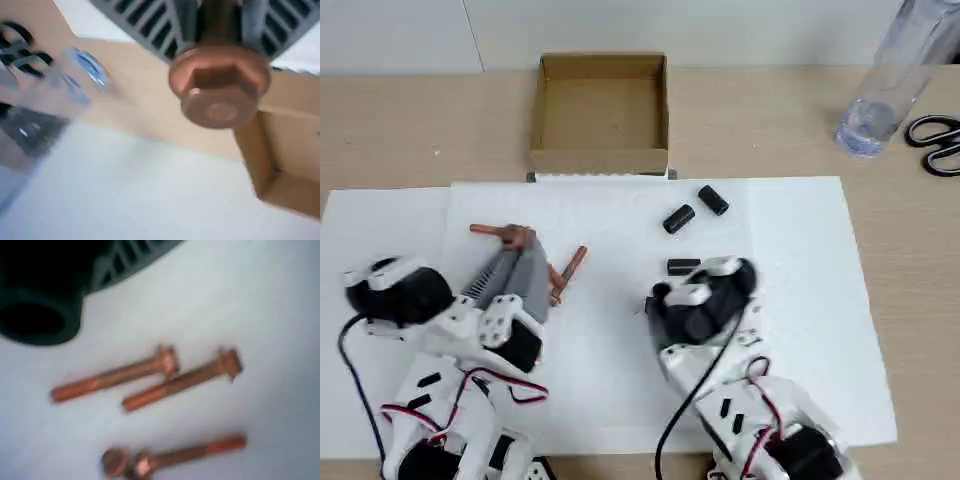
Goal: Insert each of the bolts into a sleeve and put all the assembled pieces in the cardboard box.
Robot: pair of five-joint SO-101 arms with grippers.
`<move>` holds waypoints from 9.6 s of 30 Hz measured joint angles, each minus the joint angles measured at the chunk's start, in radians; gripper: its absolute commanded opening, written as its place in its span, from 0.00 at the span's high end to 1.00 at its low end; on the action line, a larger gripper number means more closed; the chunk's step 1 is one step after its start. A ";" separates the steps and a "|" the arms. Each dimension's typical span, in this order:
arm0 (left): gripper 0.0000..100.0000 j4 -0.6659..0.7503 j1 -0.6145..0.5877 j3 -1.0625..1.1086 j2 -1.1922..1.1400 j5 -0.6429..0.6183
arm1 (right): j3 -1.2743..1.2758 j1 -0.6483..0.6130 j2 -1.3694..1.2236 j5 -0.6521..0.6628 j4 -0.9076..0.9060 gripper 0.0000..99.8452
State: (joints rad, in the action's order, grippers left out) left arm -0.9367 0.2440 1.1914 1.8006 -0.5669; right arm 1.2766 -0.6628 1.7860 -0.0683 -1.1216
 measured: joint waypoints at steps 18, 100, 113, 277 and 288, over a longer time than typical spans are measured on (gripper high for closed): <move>0.99 0.026 0.261 0.008 0.005 -0.040 | 0.038 -0.149 -0.002 0.049 0.003 1.00; 0.99 -0.236 0.446 0.051 0.009 0.133 | -0.015 -0.203 -0.005 0.112 0.002 1.00; 0.89 -0.252 0.427 0.046 0.009 0.183 | -0.015 -0.167 -0.005 0.158 0.002 1.00; 0.99 -0.224 -0.354 0.420 0.005 0.514 | -2.868 0.374 -2.828 -0.018 -0.608 0.86; 0.99 -0.224 -0.354 0.420 0.005 0.514 | -2.363 0.374 -2.573 -0.023 -0.608 0.86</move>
State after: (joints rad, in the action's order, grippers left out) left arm -1.1607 -0.1105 1.6118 1.8052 -0.0529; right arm -1.0863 -0.2885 -0.7871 -0.0913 -1.7292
